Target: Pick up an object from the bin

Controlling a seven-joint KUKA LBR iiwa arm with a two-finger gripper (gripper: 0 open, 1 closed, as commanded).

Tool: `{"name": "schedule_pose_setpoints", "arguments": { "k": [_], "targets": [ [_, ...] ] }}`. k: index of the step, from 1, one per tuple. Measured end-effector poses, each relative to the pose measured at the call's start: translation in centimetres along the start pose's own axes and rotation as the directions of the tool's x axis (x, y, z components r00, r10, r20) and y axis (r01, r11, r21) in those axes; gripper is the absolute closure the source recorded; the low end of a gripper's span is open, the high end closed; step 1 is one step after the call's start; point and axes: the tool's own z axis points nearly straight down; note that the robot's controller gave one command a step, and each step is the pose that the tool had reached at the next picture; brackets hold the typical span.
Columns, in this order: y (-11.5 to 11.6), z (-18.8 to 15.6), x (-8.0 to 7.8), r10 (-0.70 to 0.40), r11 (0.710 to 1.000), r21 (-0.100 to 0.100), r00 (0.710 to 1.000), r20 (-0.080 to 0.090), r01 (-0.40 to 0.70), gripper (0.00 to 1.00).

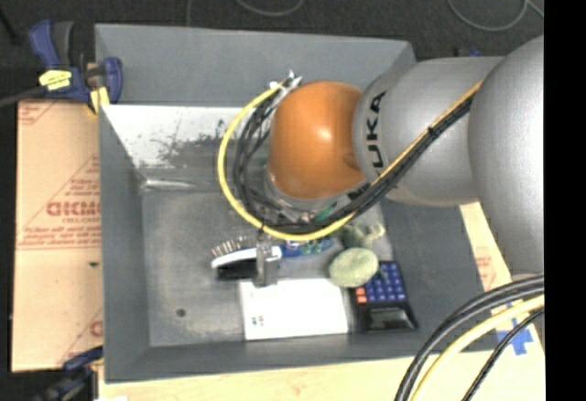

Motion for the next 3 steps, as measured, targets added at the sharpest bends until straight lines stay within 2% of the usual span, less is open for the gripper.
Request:
{"name": "schedule_pose_setpoints", "arguments": {
  "k": [1, 2, 3],
  "targets": [
    [-3.47, 6.02, -1.9, -0.027, 1.0, 0.0, 1.0, -0.004, 0.027, 0.0],
    [-2.94, 5.93, -2.47, 0.069, 0.998, -0.001, 0.998, -0.004, -0.069, 1.0],
    [-2.94, 5.93, -2.47, 0.069, 0.998, -0.001, 0.998, -0.004, -0.069, 1.0]
  ]
}}
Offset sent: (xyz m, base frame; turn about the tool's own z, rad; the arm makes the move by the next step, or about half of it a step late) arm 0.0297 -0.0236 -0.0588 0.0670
